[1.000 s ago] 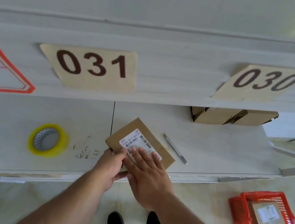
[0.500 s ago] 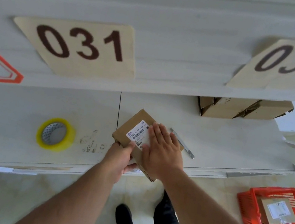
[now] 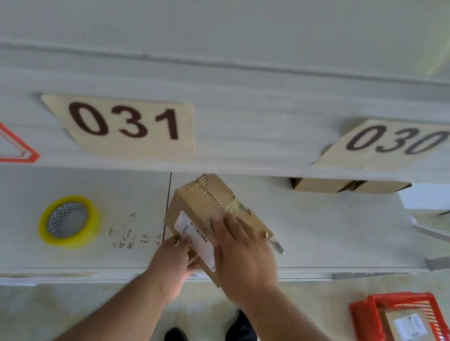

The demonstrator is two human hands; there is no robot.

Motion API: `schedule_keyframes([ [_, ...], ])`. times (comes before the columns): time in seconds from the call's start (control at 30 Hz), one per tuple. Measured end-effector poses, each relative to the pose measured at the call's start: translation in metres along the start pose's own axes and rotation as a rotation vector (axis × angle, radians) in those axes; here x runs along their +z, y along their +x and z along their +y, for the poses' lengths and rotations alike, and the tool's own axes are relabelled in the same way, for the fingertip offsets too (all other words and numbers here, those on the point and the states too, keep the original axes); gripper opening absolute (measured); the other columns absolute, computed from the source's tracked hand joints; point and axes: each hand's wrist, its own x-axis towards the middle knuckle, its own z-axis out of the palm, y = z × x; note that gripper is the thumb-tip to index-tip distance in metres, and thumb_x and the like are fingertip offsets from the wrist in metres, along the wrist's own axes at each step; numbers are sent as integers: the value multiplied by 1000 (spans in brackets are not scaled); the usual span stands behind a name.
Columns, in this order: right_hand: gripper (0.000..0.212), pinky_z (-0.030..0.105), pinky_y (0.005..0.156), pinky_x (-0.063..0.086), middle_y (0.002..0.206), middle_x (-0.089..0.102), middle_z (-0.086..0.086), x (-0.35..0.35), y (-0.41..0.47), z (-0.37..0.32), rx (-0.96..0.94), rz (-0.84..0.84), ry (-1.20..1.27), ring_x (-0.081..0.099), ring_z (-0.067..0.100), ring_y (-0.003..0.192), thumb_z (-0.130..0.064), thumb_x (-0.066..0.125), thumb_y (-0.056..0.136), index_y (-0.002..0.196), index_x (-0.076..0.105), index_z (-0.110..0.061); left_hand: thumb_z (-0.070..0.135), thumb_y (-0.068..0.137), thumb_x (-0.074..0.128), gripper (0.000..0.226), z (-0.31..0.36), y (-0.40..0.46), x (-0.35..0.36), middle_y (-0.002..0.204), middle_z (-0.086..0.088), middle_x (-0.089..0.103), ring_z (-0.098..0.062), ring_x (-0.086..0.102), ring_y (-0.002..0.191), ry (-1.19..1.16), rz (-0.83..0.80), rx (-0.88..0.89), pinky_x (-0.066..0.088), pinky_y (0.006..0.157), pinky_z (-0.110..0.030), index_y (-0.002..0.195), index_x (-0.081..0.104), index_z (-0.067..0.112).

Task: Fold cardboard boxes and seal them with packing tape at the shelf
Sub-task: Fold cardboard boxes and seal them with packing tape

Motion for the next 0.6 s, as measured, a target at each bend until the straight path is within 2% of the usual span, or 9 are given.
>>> schedule_keyframes([
  [0.03, 52, 43, 100, 55, 147, 60, 4, 3, -6, -7, -20, 0, -26, 60, 27, 132, -34, 60, 94, 144, 59, -22, 12, 109, 43, 23, 1, 0, 0, 95, -18, 73, -14, 71, 72, 40, 31, -1, 59, 85, -47, 118, 63, 6],
  [0.07, 53, 43, 99, 54, 145, 59, 4, 6, -10, -12, -26, 1, -41, 59, 29, 128, -33, 63, 91, 143, 60, -21, 11, 108, 43, 23, 3, -1, -1, 99, -20, 72, -12, 70, 70, 81, 64, 15, 60, 86, -50, 111, 66, 8],
  [0.17, 50, 46, 109, 46, 148, 54, 6, 15, -15, -21, -58, 24, -24, 52, 32, 133, -28, 62, 91, 139, 62, -16, 35, 107, 41, 28, 20, -8, -2, 111, -1, 71, -15, 67, 97, 212, 119, 179, 60, 88, -54, 115, 65, 22],
  [0.23, 52, 47, 121, 30, 156, 51, 11, 25, -20, -22, -115, 11, -83, 43, 32, 148, -29, 56, 93, 142, 61, -10, 48, 106, 44, 30, 31, -11, 3, 108, 8, 64, -12, 61, 94, 282, 137, 257, 61, 87, -53, 124, 54, 26],
  [0.27, 56, 45, 124, 26, 157, 50, 12, 28, -22, -23, -145, -15, -128, 41, 30, 150, -32, 50, 94, 143, 60, -8, 48, 106, 47, 31, 33, -10, 4, 108, 8, 61, -11, 59, 92, 288, 150, 257, 62, 84, -52, 129, 50, 27],
  [0.33, 64, 42, 126, 29, 155, 52, 12, 30, -24, -22, -169, -97, -170, 44, 26, 148, -39, 41, 92, 144, 60, -8, 45, 105, 51, 37, 33, -7, 6, 118, 1, 61, -16, 61, 95, 272, 152, 224, 64, 78, -51, 138, 44, 30],
  [0.47, 67, 41, 126, 28, 155, 52, 11, 27, -19, -26, -131, -116, -142, 44, 25, 148, -47, 39, 96, 147, 57, -7, 47, 102, 57, 41, 30, -5, -1, 131, 1, 61, -21, 64, 107, 229, 110, 155, 65, 71, -53, 140, 43, 38],
  [0.53, 71, 42, 125, 18, 165, 36, 11, 31, -19, -31, -165, -128, -109, 28, 25, 156, -51, 35, 101, 156, 43, -7, 45, 101, 61, 40, 31, -4, -4, 132, 2, 63, -23, 65, 115, 152, 76, 115, 64, 69, -54, 137, 45, 41],
  [0.6, 76, 45, 125, 7, 173, 13, 8, 32, -16, -30, -206, -200, -105, 3, 23, 161, -58, 24, 105, 164, 21, -10, 44, 100, 62, 41, 32, -3, -5, 131, 3, 63, -22, 65, 116, 133, 65, 100, 64, 70, -56, 138, 45, 41],
])
